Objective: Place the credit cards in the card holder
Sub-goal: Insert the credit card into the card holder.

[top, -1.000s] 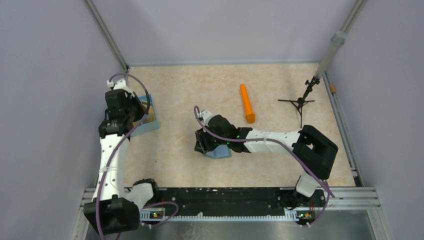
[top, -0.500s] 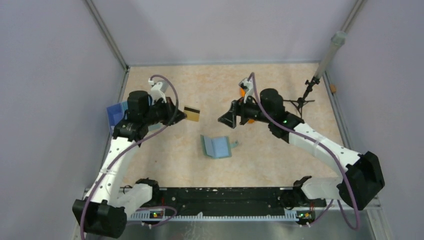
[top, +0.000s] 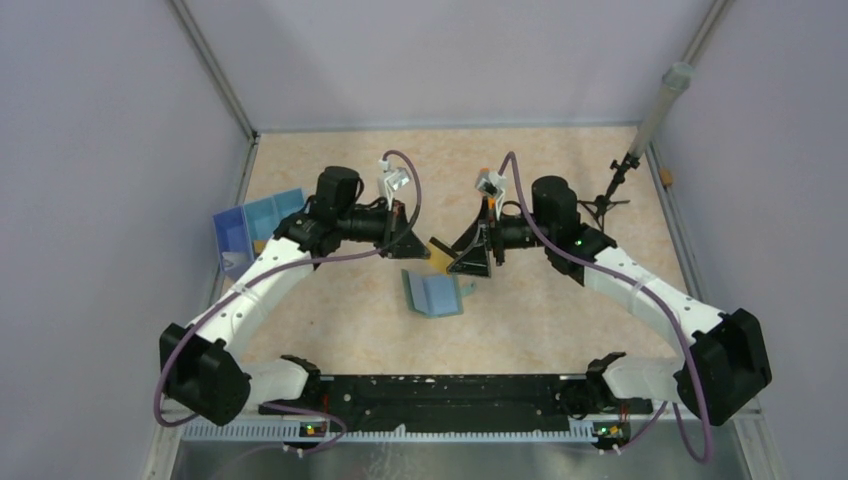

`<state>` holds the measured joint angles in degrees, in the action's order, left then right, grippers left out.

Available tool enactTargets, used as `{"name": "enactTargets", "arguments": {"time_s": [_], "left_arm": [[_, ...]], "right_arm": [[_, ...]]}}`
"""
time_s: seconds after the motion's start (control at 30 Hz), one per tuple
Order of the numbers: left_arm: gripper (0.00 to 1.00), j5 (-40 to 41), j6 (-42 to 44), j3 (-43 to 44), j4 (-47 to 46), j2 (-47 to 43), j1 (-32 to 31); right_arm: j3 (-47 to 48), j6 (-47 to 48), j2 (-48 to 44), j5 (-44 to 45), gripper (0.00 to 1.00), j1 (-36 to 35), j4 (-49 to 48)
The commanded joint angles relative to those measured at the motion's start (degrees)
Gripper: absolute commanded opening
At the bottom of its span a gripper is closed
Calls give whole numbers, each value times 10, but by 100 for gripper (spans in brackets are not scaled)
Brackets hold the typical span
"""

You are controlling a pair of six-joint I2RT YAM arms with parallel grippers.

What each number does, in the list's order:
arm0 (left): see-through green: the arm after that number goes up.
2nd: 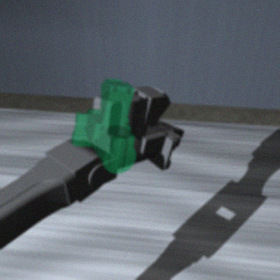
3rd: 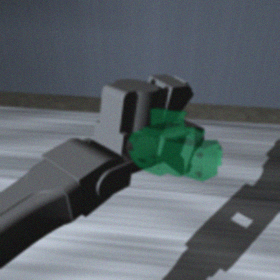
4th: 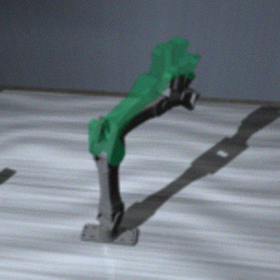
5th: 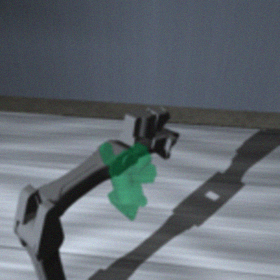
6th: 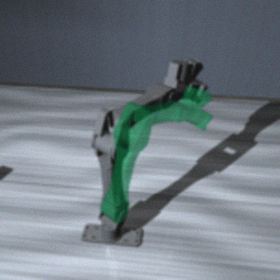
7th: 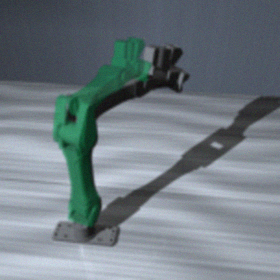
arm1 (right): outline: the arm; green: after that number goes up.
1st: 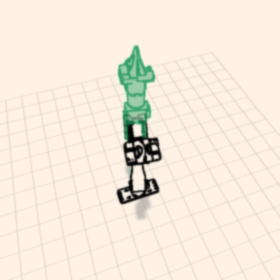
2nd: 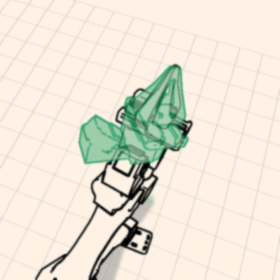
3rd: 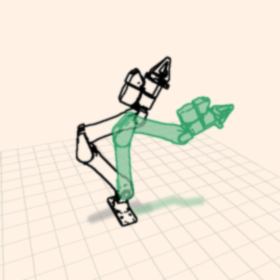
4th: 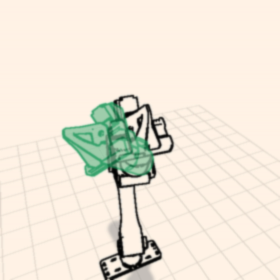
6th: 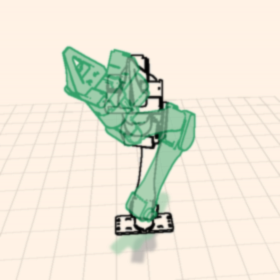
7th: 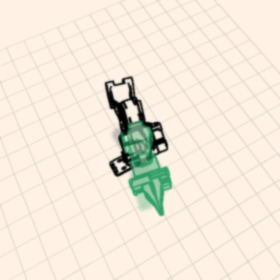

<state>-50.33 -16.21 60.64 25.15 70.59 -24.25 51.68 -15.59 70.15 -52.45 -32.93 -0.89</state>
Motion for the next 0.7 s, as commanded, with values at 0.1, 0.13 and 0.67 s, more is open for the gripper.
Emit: {"name": "enactTargets", "arguments": {"time_s": [0.1,0.13,0.67], "left_arm": [[0,-57,41,53,-2,40,-36],[0,-55,48,56,8,43,-37],[0,-61,90,58,66,47,-43]], "right_arm": [[-2,48,14,-29,71,1,7],[-2,49,14,-28,70,1,7],[-9,59,6,3,67,15,27]]}}
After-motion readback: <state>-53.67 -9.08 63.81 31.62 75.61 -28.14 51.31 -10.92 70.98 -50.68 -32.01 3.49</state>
